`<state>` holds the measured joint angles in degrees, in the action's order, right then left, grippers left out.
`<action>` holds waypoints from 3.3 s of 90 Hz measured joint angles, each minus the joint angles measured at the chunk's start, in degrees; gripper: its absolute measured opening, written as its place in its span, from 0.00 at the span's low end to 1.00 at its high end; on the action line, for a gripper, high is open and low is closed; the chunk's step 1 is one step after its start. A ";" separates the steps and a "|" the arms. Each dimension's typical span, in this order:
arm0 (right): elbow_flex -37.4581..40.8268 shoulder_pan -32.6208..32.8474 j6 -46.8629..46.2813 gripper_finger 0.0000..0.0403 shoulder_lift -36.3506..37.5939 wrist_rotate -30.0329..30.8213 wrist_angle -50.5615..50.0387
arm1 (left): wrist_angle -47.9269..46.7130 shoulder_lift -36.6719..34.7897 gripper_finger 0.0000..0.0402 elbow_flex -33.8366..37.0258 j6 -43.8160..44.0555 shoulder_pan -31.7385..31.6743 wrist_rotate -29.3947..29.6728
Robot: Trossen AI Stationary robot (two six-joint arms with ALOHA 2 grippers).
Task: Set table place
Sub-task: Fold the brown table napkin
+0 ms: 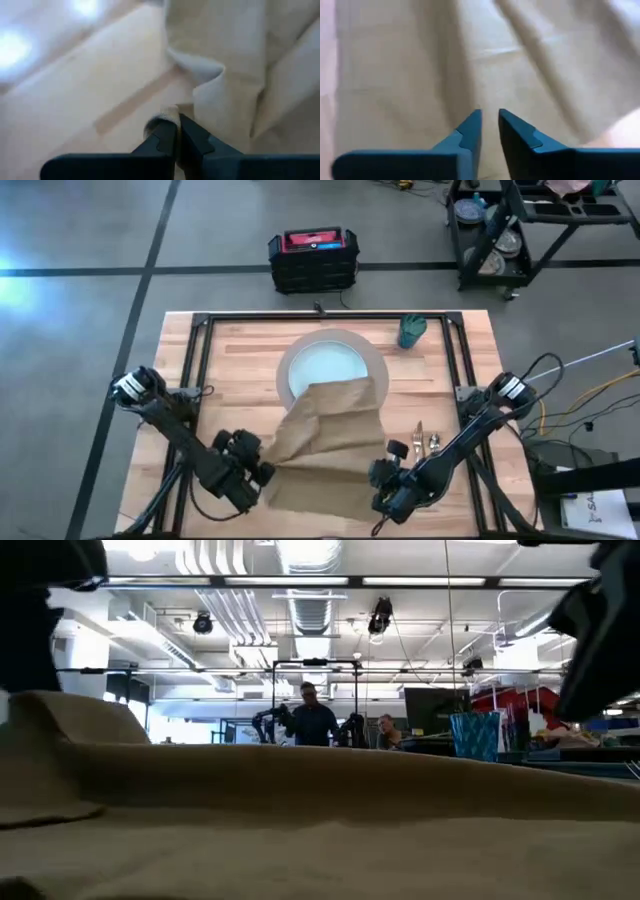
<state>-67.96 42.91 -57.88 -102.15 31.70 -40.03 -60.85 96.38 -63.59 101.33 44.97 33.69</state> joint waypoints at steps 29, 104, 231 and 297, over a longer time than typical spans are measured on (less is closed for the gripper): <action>0.00 -0.04 -4.19 0.42 4.28 3.24 -7.46 | 3.83 -1.51 0.05 -0.01 -3.79 0.97 -1.92; 0.20 1.71 -5.50 0.42 4.04 2.82 -7.93 | 11.95 -2.18 0.99 0.00 -9.23 -0.08 -3.57; 1.20 2.60 -7.11 0.35 3.78 4.14 -4.96 | 32.42 4.53 0.97 -4.50 -49.40 -26.41 -1.00; 3.15 3.65 -9.16 0.29 3.78 3.89 -4.82 | 23.02 16.24 0.60 -12.64 -48.36 -28.48 -10.75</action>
<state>-64.82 46.57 -67.05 -98.37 35.59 -44.85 -37.83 112.62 -76.23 52.97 16.49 22.94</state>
